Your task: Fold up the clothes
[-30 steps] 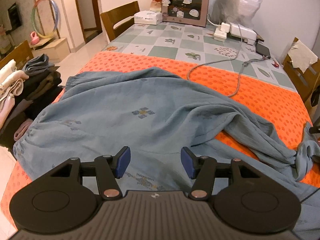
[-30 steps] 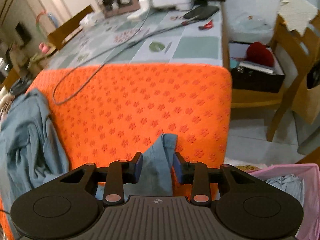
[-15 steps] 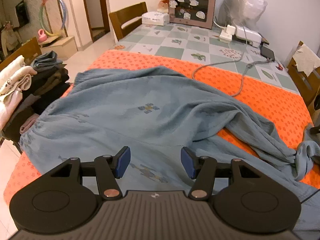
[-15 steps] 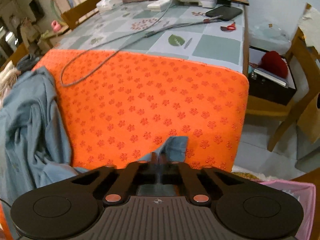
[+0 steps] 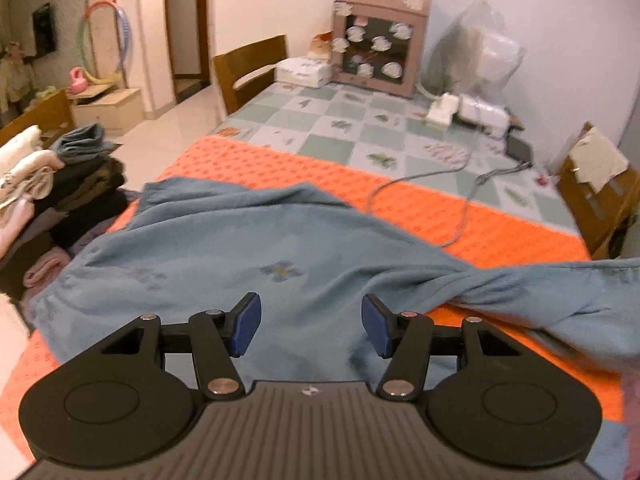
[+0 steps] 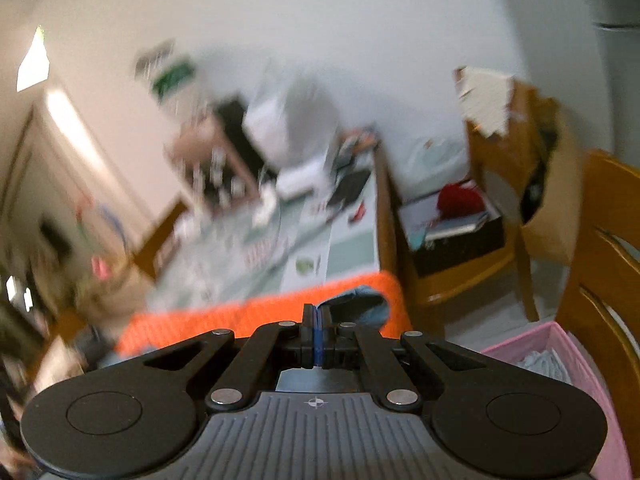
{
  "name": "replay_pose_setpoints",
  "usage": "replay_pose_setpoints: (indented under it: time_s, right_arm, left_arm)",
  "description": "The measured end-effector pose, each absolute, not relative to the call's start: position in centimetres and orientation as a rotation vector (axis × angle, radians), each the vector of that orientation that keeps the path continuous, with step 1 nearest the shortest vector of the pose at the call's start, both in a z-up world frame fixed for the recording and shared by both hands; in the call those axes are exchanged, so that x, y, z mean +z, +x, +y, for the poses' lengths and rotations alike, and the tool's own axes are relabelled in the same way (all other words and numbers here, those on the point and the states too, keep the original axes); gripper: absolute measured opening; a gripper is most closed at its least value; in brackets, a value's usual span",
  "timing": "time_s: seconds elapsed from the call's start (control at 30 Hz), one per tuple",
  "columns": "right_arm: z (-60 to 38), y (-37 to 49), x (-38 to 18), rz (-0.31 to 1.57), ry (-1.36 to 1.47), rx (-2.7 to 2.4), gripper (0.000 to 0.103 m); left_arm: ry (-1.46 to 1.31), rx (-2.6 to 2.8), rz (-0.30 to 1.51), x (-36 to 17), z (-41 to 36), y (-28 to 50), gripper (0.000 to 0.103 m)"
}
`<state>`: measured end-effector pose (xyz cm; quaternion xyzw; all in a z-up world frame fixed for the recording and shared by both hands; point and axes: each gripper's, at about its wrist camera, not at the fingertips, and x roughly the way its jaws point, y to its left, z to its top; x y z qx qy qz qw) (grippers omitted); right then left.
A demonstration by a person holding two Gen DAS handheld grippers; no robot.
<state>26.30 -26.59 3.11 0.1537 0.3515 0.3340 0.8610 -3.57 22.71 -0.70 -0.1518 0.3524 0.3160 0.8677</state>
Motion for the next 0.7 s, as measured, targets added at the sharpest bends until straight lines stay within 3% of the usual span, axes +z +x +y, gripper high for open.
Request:
replay_pose_setpoints:
  time_s: [0.4, 0.7]
  right_arm:
    - [-33.1, 22.0, 0.5, 0.789, 0.332, 0.557, 0.003]
    - [-32.8, 16.6, 0.0, 0.696, 0.207, 0.744, 0.003]
  left_arm:
    - [-0.163, 0.378, 0.735, -0.4, 16.4, 2.1, 0.062]
    - [-0.120, 0.309, 0.717, -0.5, 13.3, 3.1, 0.063]
